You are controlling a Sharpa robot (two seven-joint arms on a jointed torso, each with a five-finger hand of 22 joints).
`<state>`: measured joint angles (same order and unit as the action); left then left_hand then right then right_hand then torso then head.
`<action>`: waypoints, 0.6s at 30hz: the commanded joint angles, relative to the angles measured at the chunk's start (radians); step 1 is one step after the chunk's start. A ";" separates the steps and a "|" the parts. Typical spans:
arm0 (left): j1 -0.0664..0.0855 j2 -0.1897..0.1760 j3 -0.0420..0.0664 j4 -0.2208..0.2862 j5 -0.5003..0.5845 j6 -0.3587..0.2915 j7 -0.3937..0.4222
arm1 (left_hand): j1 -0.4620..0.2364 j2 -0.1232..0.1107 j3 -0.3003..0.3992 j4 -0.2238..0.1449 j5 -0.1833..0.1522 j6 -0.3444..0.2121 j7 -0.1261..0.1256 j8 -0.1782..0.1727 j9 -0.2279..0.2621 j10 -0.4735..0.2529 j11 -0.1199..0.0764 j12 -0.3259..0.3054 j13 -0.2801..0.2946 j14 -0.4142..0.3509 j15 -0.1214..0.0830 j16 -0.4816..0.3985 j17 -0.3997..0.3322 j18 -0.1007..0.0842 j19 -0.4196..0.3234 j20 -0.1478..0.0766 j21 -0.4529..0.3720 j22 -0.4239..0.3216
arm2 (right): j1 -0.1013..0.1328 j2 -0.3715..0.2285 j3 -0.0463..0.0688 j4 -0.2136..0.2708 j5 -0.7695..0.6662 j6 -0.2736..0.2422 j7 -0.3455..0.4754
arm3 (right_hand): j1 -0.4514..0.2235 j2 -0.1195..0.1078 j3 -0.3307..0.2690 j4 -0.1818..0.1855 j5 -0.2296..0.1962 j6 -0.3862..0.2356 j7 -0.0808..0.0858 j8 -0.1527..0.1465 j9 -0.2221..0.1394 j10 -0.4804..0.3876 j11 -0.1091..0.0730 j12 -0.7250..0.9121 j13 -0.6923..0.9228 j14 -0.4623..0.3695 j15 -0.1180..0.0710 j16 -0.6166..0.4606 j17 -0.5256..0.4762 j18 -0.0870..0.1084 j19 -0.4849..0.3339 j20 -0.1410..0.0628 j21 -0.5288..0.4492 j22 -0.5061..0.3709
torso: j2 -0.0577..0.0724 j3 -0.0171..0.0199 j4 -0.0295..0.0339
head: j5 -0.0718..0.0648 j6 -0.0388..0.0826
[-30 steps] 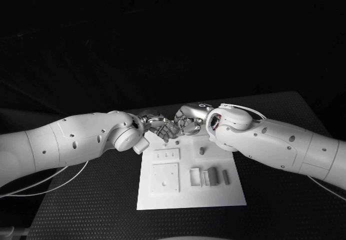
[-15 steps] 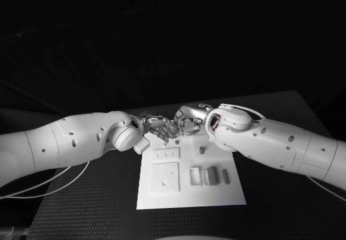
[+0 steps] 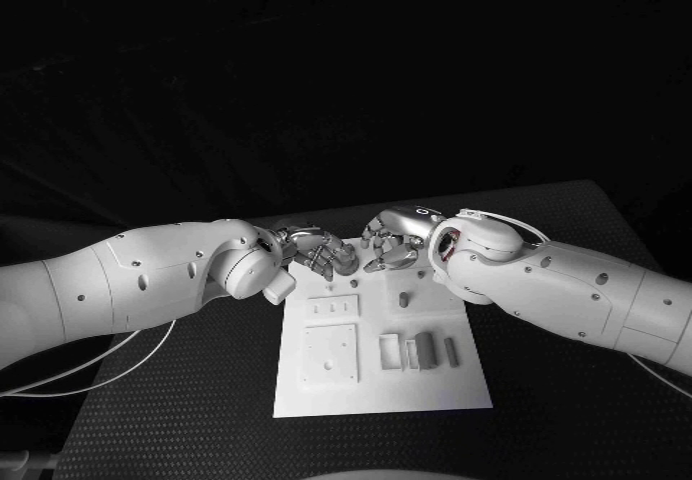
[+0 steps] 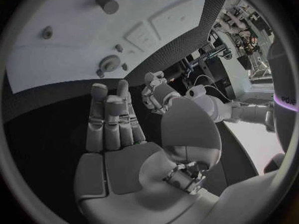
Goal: Assemble the parts on the task board
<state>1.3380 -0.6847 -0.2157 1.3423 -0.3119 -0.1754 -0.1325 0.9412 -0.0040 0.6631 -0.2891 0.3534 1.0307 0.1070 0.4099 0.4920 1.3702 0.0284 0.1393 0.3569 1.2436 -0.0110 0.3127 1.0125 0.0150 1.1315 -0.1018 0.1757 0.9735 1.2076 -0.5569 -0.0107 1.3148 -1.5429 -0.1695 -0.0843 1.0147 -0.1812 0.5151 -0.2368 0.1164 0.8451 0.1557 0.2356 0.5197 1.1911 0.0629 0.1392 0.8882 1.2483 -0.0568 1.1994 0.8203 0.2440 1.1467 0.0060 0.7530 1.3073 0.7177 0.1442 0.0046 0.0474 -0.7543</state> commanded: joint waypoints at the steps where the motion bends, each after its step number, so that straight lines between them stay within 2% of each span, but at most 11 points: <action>1: 0.001 -0.002 0.001 0.000 -0.046 0.029 -0.026 | 0.000 0.003 -0.002 0.000 0.006 0.031 -0.025 0.010 0.027 0.006 0.001 0.006 0.002 0.007 0.003 0.004 0.002 0.008 0.002 -0.004 0.005 0.002 | -0.003 -0.018 0.005 -0.007 0.023 -0.047 0.027 | -0.004 -0.011 -0.011 0.002 0.000 -0.031 0.020 -0.007 -0.001 -0.006 0.001 -0.004 0.001 -0.001 0.008 0.000 0.002 0.018 -0.010 0.000 -0.004 0.019 | 0.001 0.0001 0.0012 | 0.001 -0.003; 5: 0.001 -0.008 0.001 -0.003 -0.152 0.075 -0.081 | -0.001 0.004 -0.001 -0.001 0.017 0.032 -0.026 0.011 0.031 0.008 -0.001 0.007 0.006 0.009 0.001 0.005 0.004 0.008 0.002 -0.005 0.006 0.006 | -0.003 -0.038 0.020 -0.042 0.048 -0.089 0.041 | -0.009 -0.014 -0.013 0.009 0.001 -0.033 0.021 -0.007 0.000 -0.005 0.002 -0.004 0.002 -0.001 0.009 0.002 0.003 0.018 -0.008 0.000 -0.003 0.020 | 0.000 0.0009 0.0003 | 0.005 -0.006; 8: 0.001 -0.010 0.001 -0.008 -0.218 0.105 -0.127 | -0.002 0.004 -0.001 0.000 0.025 0.033 -0.027 0.011 0.035 0.010 -0.002 0.009 0.009 0.011 0.000 0.006 0.007 0.007 0.003 -0.006 0.007 0.009 | -0.003 -0.050 0.030 -0.068 0.074 -0.140 0.053 | -0.016 -0.016 -0.014 0.022 0.001 -0.031 0.019 -0.004 0.003 0.000 0.000 -0.004 0.005 0.002 0.008 0.005 0.004 0.018 -0.004 -0.002 -0.001 0.020 | 0.001 0.0008 -0.0001 | 0.005 -0.008; 11: 0.001 -0.004 0.000 -0.021 -0.268 0.109 -0.183 | -0.002 0.005 -0.002 0.000 0.023 0.033 -0.027 0.012 0.036 0.011 -0.002 0.010 0.010 0.011 0.000 0.007 0.008 0.007 0.003 -0.007 0.008 0.010 | -0.003 -0.063 0.048 -0.095 0.169 -0.218 0.067 | -0.013 -0.014 -0.014 0.028 0.001 -0.026 0.016 0.000 0.007 0.008 -0.003 -0.001 0.009 0.007 0.005 0.009 0.005 0.018 0.001 -0.006 0.002 0.020 | 0.000 0.0013 0.0004 | 0.007 -0.013; 12: 0.000 -0.001 0.000 -0.028 -0.285 0.112 -0.198 | -0.002 0.005 -0.002 -0.001 0.021 0.033 -0.027 0.012 0.037 0.011 -0.003 0.010 0.011 0.011 0.000 0.007 0.008 0.007 0.004 -0.007 0.008 0.011 | -0.003 -0.065 0.058 -0.104 0.217 -0.245 0.062 | -0.012 -0.013 -0.014 0.028 0.001 -0.026 0.016 0.000 0.008 0.010 -0.003 0.000 0.010 0.007 0.004 0.009 0.005 0.018 0.001 -0.006 0.002 0.020 | 0.000 0.0019 0.0003 | 0.007 -0.014; 13: 0.000 0.002 -0.002 -0.035 -0.294 0.111 -0.210 | -0.002 0.005 -0.002 -0.001 0.020 0.034 -0.027 0.012 0.038 0.012 -0.003 0.011 0.012 0.012 -0.001 0.008 0.009 0.007 0.004 -0.007 0.009 0.012 | -0.003 -0.066 0.065 -0.114 0.273 -0.267 0.063 | -0.011 -0.008 -0.013 0.028 0.001 -0.025 0.015 0.001 0.008 0.013 -0.004 0.001 0.011 0.008 0.003 0.009 0.005 0.018 0.002 -0.007 0.003 0.020 | 0.000 0.0021 0.0001 | 0.007 -0.015; 15: 0.000 0.005 -0.022 -0.044 -0.299 0.089 -0.222 | -0.003 0.003 -0.003 0.000 0.019 0.036 -0.028 0.013 0.041 0.014 -0.004 0.013 0.015 0.015 -0.002 0.009 0.011 0.007 0.006 -0.009 0.011 0.015 | -0.002 -0.068 0.076 -0.135 0.393 -0.282 0.067 | -0.006 0.006 -0.014 0.026 0.000 -0.021 0.012 0.004 0.011 0.022 -0.007 0.005 0.015 0.010 0.001 0.010 0.005 0.018 0.004 -0.009 0.004 0.020 | 0.001 0.0018 -0.0008 | 0.004 -0.016; 18: -0.006 0.022 -0.022 -0.072 -0.312 0.097 -0.233 | -0.017 0.007 -0.008 0.002 0.011 0.043 -0.033 0.019 0.056 0.023 -0.010 0.023 0.028 0.022 -0.006 0.019 0.023 0.006 0.009 -0.012 0.015 0.025 | -0.002 -0.071 0.088 -0.158 0.483 -0.293 0.078 | -0.005 0.019 -0.019 0.021 0.000 -0.016 0.010 0.007 0.014 0.027 -0.009 0.006 0.017 0.009 -0.001 0.009 0.005 0.018 0.001 -0.009 0.003 0.020 | 0.001 0.0012 -0.0014 | 0.003 -0.019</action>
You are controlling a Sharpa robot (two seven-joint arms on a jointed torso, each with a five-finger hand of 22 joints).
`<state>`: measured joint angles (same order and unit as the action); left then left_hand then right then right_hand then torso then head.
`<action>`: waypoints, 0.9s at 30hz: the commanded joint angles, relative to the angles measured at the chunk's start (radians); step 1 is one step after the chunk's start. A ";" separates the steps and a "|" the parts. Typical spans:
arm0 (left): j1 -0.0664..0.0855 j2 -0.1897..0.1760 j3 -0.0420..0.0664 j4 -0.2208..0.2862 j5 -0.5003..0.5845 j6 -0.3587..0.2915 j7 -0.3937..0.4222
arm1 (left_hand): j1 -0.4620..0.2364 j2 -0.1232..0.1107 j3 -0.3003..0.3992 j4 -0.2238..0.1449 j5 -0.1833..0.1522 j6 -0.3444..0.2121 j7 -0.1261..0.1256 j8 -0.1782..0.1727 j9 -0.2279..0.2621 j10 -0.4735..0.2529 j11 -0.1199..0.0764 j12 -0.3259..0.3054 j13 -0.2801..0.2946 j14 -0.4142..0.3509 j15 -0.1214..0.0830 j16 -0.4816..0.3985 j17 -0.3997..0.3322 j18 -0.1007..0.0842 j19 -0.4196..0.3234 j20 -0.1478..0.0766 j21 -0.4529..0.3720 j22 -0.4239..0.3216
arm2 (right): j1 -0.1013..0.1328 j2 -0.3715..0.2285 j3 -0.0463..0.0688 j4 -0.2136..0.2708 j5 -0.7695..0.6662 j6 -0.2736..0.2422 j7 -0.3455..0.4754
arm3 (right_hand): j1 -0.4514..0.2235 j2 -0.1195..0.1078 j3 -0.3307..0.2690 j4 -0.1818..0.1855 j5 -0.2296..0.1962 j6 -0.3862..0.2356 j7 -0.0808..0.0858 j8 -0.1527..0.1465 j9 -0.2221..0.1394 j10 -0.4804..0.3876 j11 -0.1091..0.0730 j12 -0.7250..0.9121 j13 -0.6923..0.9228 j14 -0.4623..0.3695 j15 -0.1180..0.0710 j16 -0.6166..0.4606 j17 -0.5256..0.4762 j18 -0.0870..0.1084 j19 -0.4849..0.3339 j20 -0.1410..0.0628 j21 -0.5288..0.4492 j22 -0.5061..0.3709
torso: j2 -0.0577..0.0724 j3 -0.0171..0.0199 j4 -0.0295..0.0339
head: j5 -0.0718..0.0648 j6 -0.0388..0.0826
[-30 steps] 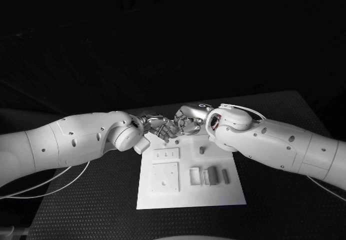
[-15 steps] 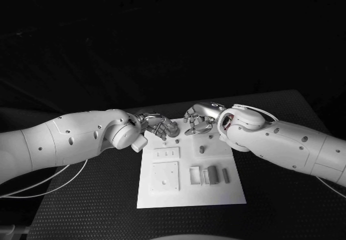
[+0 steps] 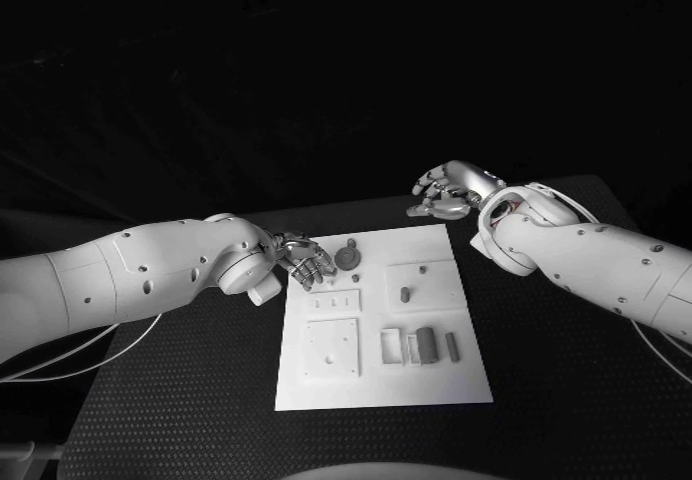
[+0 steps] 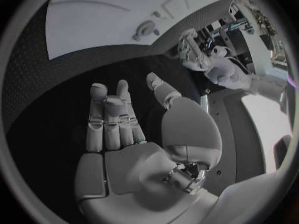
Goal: Assemble the parts on the task board
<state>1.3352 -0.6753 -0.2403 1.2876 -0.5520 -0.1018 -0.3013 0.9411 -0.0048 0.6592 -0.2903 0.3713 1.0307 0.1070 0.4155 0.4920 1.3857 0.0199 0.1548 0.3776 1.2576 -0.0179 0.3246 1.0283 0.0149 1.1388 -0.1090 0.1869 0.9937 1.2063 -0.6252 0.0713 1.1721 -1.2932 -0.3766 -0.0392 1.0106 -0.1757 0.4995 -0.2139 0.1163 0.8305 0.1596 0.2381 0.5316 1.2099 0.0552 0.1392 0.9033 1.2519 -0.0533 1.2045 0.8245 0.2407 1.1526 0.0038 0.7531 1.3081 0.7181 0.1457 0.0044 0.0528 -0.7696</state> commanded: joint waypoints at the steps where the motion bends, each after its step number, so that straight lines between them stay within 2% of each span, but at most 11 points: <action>1: -0.006 0.017 0.002 -0.024 -0.080 0.024 -0.069 | -0.020 0.008 -0.004 0.003 -0.007 0.044 -0.034 0.015 0.060 0.009 -0.003 0.010 0.012 0.009 0.000 0.010 0.012 0.005 0.002 -0.006 0.004 0.007 | -0.001 -0.003 0.008 -0.019 0.237 -0.088 0.035 | -0.001 0.017 -0.005 -0.003 0.000 -0.001 0.006 0.005 0.002 0.009 -0.002 0.006 0.003 0.005 -0.005 0.003 0.000 0.021 -0.005 -0.007 0.003 0.019 | 0.001 -0.0003 -0.0015 | -0.003 -0.005; 3: -0.012 0.025 0.002 -0.036 -0.103 0.026 -0.074 | -0.024 0.006 -0.001 0.002 0.003 0.046 -0.036 0.016 0.068 0.010 -0.005 0.015 0.019 0.009 -0.002 0.015 0.020 0.005 0.003 -0.008 0.006 0.012 | 0.000 -0.005 0.016 -0.025 0.246 -0.087 0.042 | -0.001 0.022 -0.008 -0.006 0.000 0.000 0.005 0.006 0.003 0.010 -0.002 0.005 0.003 0.005 -0.006 0.003 0.000 0.021 -0.006 -0.006 0.003 0.019 | 0.001 0.0001 -0.0006 | -0.005 -0.008; 8: -0.028 0.034 0.002 -0.048 -0.129 0.026 -0.079 | -0.039 -0.001 0.001 0.004 0.021 0.058 -0.045 0.028 0.094 0.016 -0.014 0.041 0.046 0.014 -0.011 0.052 0.034 0.005 0.015 -0.017 0.023 0.039 | 0.000 -0.011 0.020 -0.024 0.270 -0.093 0.051 | -0.005 0.029 -0.015 -0.014 0.001 0.000 0.006 0.006 0.005 0.008 -0.002 0.000 0.002 -0.006 -0.005 -0.007 -0.005 0.021 -0.019 -0.002 -0.005 0.017 | 0.002 0.0009 0.0003 | -0.018 -0.005; 14: -0.037 0.048 0.002 -0.056 -0.152 0.021 -0.093 | -0.049 -0.005 0.005 0.004 0.041 0.066 -0.051 0.033 0.113 0.015 -0.019 0.060 0.067 0.013 -0.015 0.077 0.036 0.005 0.018 -0.021 0.030 0.057 | 0.004 -0.009 0.036 -0.017 0.271 -0.073 0.048 | -0.012 0.029 -0.022 -0.016 0.000 -0.004 0.007 0.004 0.005 0.006 -0.001 -0.005 0.001 -0.008 -0.004 -0.009 -0.006 0.021 -0.022 0.001 -0.007 0.017 | 0.000 -0.0003 0.0012 | -0.016 -0.011; 19: -0.045 0.054 0.002 -0.057 -0.172 0.017 -0.106 | -0.053 -0.007 0.006 0.005 0.051 0.069 -0.053 0.035 0.119 0.015 -0.021 0.067 0.074 0.014 -0.016 0.085 0.036 0.005 0.020 -0.023 0.033 0.062 | 0.010 -0.010 0.040 -0.005 0.271 -0.078 0.049 | -0.017 0.029 -0.026 -0.017 0.001 -0.006 0.009 0.002 0.005 0.002 0.001 -0.009 -0.001 -0.011 -0.003 -0.011 -0.006 0.021 -0.026 0.003 -0.009 0.017 | 0.000 -0.0019 0.0018 | -0.017 -0.015; 27: -0.053 0.059 0.002 -0.052 -0.195 0.019 -0.118 | -0.068 -0.013 0.001 0.007 0.073 0.092 -0.067 0.053 0.143 0.029 -0.034 0.101 0.101 0.031 -0.028 0.124 0.039 0.008 0.042 -0.034 0.050 0.085 | 0.013 -0.011 0.047 0.008 0.271 -0.075 0.046 | -0.016 0.031 -0.026 -0.019 0.001 -0.006 0.009 0.002 0.005 0.003 0.001 -0.010 -0.002 -0.012 -0.002 -0.011 -0.006 0.021 -0.027 0.003 -0.009 0.017 | 0.000 -0.0009 0.0008 | -0.018 -0.021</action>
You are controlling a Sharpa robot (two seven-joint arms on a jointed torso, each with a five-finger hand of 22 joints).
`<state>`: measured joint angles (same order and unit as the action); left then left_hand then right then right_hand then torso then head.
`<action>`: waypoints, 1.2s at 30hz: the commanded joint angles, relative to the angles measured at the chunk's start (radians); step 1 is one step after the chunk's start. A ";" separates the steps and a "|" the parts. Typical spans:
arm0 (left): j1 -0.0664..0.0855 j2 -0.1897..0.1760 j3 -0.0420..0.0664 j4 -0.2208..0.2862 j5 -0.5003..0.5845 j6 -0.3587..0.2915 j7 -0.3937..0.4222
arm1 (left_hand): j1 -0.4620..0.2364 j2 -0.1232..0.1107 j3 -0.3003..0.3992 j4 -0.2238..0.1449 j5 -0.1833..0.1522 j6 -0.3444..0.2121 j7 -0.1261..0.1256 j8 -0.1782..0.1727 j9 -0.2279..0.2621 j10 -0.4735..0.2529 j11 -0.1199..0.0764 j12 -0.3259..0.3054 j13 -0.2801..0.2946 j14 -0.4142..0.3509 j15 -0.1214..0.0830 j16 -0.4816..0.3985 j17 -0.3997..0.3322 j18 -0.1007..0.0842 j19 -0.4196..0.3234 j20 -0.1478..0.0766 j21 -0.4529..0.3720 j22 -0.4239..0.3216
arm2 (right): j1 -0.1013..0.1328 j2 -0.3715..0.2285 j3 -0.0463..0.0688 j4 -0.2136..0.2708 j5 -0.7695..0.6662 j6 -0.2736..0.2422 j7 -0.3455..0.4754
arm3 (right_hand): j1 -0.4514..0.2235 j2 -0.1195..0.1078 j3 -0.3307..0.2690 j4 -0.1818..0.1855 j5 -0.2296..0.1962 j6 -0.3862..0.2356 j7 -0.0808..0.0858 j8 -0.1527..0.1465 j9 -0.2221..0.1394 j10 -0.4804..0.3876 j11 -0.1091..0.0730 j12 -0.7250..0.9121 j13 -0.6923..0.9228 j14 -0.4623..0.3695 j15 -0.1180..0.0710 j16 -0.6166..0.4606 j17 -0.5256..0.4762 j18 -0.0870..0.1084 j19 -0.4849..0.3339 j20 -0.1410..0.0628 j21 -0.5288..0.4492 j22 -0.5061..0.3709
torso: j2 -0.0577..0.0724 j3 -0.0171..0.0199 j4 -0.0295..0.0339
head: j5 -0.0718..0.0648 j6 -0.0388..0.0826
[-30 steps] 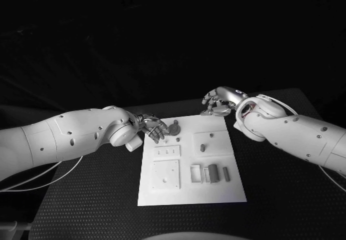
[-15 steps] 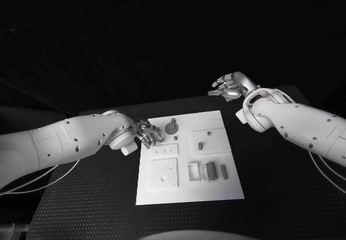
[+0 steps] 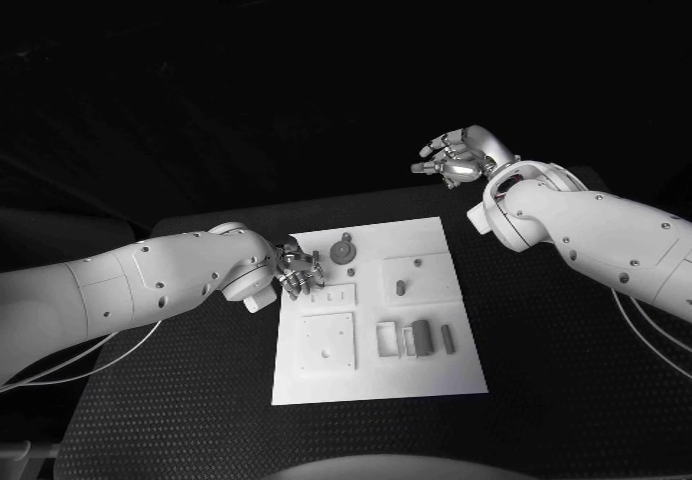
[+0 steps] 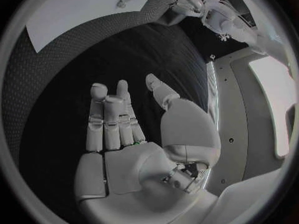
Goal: Assemble the parts on the task board
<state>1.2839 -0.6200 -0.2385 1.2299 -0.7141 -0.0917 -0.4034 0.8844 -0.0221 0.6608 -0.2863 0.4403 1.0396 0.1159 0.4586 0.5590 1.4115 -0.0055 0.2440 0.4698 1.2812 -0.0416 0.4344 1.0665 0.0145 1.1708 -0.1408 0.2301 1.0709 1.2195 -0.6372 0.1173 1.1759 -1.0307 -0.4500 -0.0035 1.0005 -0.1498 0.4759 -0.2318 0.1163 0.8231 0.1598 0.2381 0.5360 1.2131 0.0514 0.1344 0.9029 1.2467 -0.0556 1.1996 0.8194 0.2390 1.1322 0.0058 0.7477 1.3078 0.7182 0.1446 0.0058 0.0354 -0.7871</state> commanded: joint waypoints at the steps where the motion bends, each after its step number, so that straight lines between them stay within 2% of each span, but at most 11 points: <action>1: -0.004 0.005 0.001 0.007 -0.037 0.013 -0.017 | -0.013 0.003 -0.001 0.003 0.004 0.085 -0.077 0.012 0.078 0.004 -0.010 0.015 0.012 0.008 -0.005 0.019 0.000 0.009 0.012 -0.003 0.008 0.010 | 0.000 0.001 0.002 0.005 0.008 -0.001 0.010 | -0.006 0.005 -0.003 -0.001 0.001 0.001 0.008 0.002 0.001 0.000 0.005 -0.005 -0.001 -0.006 0.000 -0.006 -0.001 0.023 -0.006 0.001 -0.004 0.018 | 0.000 0.0005 -0.0006 | -0.001 -0.004; 15: -0.011 0.015 0.001 0.018 -0.082 0.011 -0.027 | -0.017 -0.001 -0.003 0.003 0.011 0.093 -0.083 0.023 0.094 0.005 -0.016 0.040 0.030 0.010 -0.010 0.048 -0.004 0.010 0.021 -0.009 0.018 0.027 | 0.000 0.003 0.003 0.014 0.008 0.006 0.006 | -0.007 0.010 -0.004 -0.002 0.001 0.002 0.008 0.002 0.001 0.001 0.005 -0.006 -0.002 -0.006 0.000 -0.005 0.000 0.023 -0.005 0.001 -0.003 0.018 | 0.001 -0.0001 -0.0004 | -0.005 -0.011; 28: -0.024 0.030 0.001 -0.002 -0.097 -0.002 -0.036 | -0.019 0.002 -0.003 0.004 0.004 0.095 -0.086 0.028 0.103 0.003 -0.019 0.052 0.038 0.011 -0.013 0.063 -0.010 0.010 0.025 -0.012 0.021 0.035 | 0.000 0.008 0.003 0.022 0.008 0.018 0.007 | -0.009 0.015 -0.006 -0.003 0.001 0.003 0.008 0.003 0.002 0.005 0.004 -0.007 -0.002 -0.004 -0.001 -0.002 0.000 0.023 -0.003 0.001 -0.002 0.018 | 0.000 0.0005 -0.0024 | -0.007 -0.011; 36: -0.029 0.045 0.001 -0.008 -0.112 0.003 -0.046 | -0.020 0.006 -0.002 0.005 0.001 0.094 -0.086 0.029 0.105 0.001 -0.019 0.055 0.040 0.010 -0.014 0.066 -0.013 0.010 0.025 -0.012 0.021 0.037 | 0.000 0.010 0.003 0.028 0.008 0.023 0.006 | -0.010 0.017 -0.006 -0.003 0.002 0.003 0.008 0.003 0.002 0.005 0.004 -0.007 -0.002 -0.004 -0.001 -0.002 0.000 0.023 -0.003 0.001 -0.002 0.018 | 0.000 0.0007 -0.0004 | -0.007 -0.012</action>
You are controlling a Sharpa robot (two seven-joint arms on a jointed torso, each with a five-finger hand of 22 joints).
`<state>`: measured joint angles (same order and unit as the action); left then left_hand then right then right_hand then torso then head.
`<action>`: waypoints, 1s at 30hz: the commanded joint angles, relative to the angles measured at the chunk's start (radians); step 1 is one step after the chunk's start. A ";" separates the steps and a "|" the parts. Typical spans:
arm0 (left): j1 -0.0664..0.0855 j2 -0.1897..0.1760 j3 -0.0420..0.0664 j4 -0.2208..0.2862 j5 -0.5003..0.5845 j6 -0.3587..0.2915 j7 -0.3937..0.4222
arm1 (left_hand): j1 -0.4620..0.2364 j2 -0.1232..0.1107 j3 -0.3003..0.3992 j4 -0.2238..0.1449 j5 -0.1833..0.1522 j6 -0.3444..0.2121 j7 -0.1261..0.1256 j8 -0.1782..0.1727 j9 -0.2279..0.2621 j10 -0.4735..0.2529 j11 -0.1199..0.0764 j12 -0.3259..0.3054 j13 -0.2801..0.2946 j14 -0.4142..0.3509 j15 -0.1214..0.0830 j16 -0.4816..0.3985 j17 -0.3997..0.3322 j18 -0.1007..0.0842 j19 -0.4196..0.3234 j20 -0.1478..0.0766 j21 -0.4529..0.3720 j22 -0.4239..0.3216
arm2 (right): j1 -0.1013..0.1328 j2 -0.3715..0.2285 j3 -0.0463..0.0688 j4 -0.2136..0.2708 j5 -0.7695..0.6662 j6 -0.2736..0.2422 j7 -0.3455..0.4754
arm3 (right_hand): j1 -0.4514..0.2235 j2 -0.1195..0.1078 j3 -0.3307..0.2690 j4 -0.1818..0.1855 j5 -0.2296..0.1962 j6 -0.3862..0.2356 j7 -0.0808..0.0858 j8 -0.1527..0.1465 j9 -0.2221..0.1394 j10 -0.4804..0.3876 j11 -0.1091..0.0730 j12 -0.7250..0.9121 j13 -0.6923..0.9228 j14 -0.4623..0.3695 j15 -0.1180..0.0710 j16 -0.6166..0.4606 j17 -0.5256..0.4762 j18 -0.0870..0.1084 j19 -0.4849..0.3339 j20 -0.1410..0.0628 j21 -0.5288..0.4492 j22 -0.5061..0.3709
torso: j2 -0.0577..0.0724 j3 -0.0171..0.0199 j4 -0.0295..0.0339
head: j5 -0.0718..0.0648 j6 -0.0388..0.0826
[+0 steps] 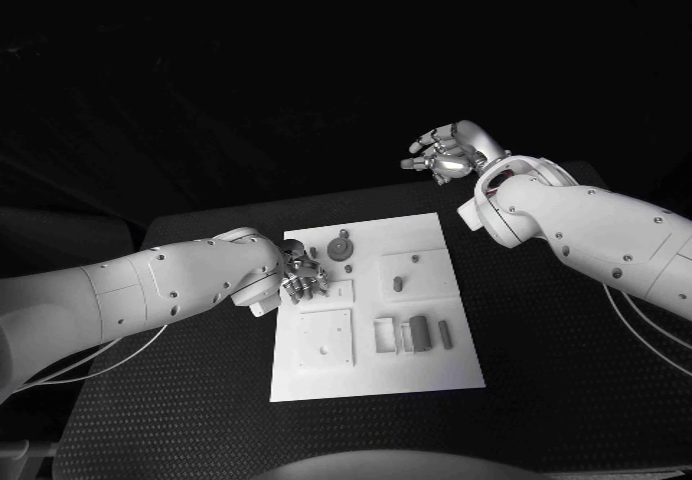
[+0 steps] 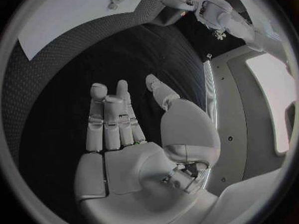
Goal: Assemble the parts on the task board
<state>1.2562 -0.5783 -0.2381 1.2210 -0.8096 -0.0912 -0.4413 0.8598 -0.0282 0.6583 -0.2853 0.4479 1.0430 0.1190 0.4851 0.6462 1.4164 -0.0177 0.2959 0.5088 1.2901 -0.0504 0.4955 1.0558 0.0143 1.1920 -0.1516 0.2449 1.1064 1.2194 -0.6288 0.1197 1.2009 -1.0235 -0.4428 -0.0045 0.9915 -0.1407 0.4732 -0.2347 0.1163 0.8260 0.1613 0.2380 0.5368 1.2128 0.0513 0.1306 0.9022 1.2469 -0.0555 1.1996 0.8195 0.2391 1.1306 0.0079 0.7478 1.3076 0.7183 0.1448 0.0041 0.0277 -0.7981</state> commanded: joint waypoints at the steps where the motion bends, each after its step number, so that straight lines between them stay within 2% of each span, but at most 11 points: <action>1: -0.002 0.004 0.001 0.001 -0.017 0.001 -0.008 | 0.004 0.012 0.001 0.004 -0.007 0.090 -0.089 0.002 0.018 -0.004 -0.006 0.003 0.001 0.001 -0.005 0.005 -0.002 0.010 0.003 -0.001 0.006 0.001 | 0.000 0.001 0.001 0.003 0.001 0.016 0.006 | -0.001 0.008 -0.004 0.000 0.002 0.000 0.006 0.003 0.002 0.005 0.004 -0.004 -0.001 -0.004 -0.001 -0.002 0.000 0.023 -0.002 -0.001 -0.002 0.019 | 0.000 0.0004 0.0011 | 0.000 -0.002; 12: -0.002 0.006 0.001 0.004 -0.017 0.014 -0.012 | 0.003 0.013 0.001 0.004 -0.009 0.090 -0.088 0.002 0.019 -0.005 -0.006 0.005 0.003 0.000 -0.005 0.007 -0.004 0.010 0.003 -0.001 0.006 0.003 | 0.000 0.003 0.001 0.002 0.001 0.020 0.005 | -0.001 0.009 -0.004 -0.001 0.002 0.000 0.006 0.003 0.002 0.005 0.004 -0.004 -0.002 -0.004 -0.001 -0.002 0.000 0.023 -0.002 -0.001 -0.002 0.019 | -0.001 0.0000 0.0013 | -0.003 -0.003; 30: -0.003 0.016 0.001 0.000 -0.024 -0.004 -0.016 | 0.003 0.013 0.002 0.003 -0.008 0.089 -0.088 0.003 0.021 -0.007 -0.006 0.007 0.004 -0.002 -0.005 0.010 -0.007 0.010 0.003 -0.001 0.006 0.004 | 0.000 0.007 0.001 0.002 0.001 0.024 0.003 | -0.003 0.010 -0.005 -0.001 0.002 0.000 0.006 0.002 0.002 0.006 0.004 -0.006 -0.002 -0.005 -0.001 -0.002 0.000 0.023 -0.002 -0.001 -0.003 0.019 | 0.000 -0.0005 0.0013 | -0.009 0.000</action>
<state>1.2536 -0.5663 -0.2379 1.2194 -0.8275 -0.0917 -0.4559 0.8634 -0.0235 0.6539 -0.2838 0.4380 1.0425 0.1185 0.4852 0.6650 1.4126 -0.0208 0.2970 0.5117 1.2900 -0.0504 0.4994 1.0498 0.0142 1.1919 -0.1515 0.2449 1.1090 1.2193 -0.6234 0.1197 1.2016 -1.0231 -0.4317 -0.0060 0.9915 -0.1408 0.4732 -0.2347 0.1162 0.8250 0.1612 0.2380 0.5375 1.2151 0.0536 0.1306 0.9012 1.2469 -0.0554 1.1996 0.8196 0.2392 1.1291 0.0101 0.7478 1.3074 0.7176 0.1448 0.0052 0.0204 -0.7994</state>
